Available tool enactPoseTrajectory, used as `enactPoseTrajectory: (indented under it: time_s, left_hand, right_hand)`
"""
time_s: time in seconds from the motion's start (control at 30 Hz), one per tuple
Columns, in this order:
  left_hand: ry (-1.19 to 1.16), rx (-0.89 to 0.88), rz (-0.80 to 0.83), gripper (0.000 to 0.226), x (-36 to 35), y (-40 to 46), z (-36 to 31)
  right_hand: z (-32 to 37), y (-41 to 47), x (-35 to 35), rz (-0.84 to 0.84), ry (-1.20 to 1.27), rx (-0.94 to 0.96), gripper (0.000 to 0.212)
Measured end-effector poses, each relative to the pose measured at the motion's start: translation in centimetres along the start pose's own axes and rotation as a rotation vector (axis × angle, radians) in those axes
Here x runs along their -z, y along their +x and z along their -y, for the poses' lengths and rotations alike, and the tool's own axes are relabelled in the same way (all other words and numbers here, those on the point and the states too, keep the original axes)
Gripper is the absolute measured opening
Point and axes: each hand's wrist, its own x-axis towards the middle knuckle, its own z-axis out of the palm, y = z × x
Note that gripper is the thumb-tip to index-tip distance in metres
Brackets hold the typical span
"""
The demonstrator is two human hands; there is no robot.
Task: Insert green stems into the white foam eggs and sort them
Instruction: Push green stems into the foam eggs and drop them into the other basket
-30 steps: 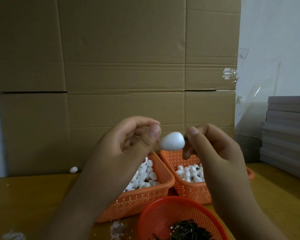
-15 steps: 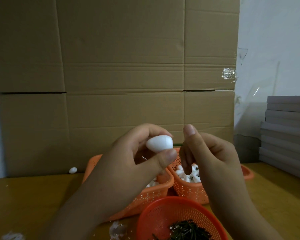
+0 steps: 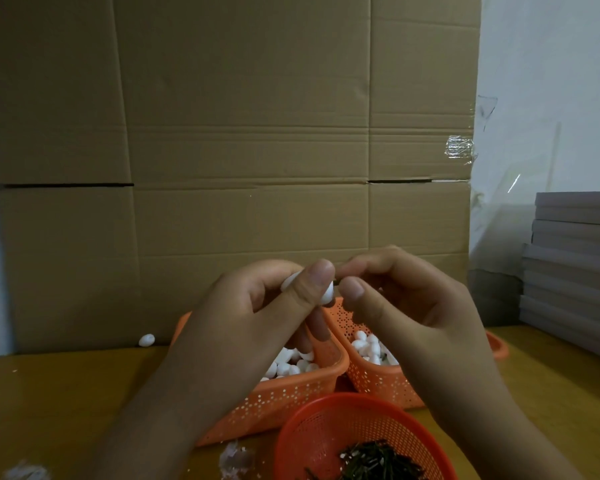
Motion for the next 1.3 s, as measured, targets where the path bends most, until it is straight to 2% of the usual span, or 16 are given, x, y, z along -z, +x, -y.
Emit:
enactPoseTrajectory:
  time_s: [0.13,0.33,0.5,0.63,0.77,0.9,1.0,1.17,1.3]
  left_hand:
    - [-0.007,0.015,0.01,0.045,-0.09,-0.07,-0.2]
    - [-0.044,-0.032,0.007,0.045,0.08,-0.21,-0.4]
    - [-0.001,-0.038,0.049,0.027,-0.02,-0.18,-0.32]
    - [0.018,-0.049,0.12,0.028,-0.4,-0.28,-0.31]
    - [0.04,-0.056,0.084,0.022,-0.52,-0.23,-0.08]
    - [0.053,-0.059,0.021,0.024,-0.16,-0.06,0.14]
    - [0.046,-0.076,-0.034,0.023,0.0,0.02,0.1]
    - [0.023,-0.05,-0.049,0.03,-0.03,0.02,0.18]
    - [0.013,-0.008,-0.005,0.034,0.0,0.08,0.47]
  right_hand:
    - [-0.22,0.03,-0.07,-0.006,-0.074,0.023,0.009]
    - [-0.72,0.06,-0.04,-0.135,-0.052,0.021,0.037]
    - [-0.59,0.03,-0.01,-0.197,-0.004,-0.012,0.054]
    - [-0.22,-0.12,-0.15,-0.213,0.012,-0.016,0.054]
    - [-0.55,-0.2,-0.17,-0.186,-0.013,-0.01,0.063]
    - [-0.89,-0.13,0.06,-0.158,-0.017,0.013,0.045]
    - [-0.71,0.01,0.34,-0.108,0.001,-0.001,0.011]
    - [-0.43,0.0,-0.13,-0.044,-0.061,0.04,0.013]
    - [-0.65,-0.02,-0.17,-0.081,-0.077,0.05,0.006]
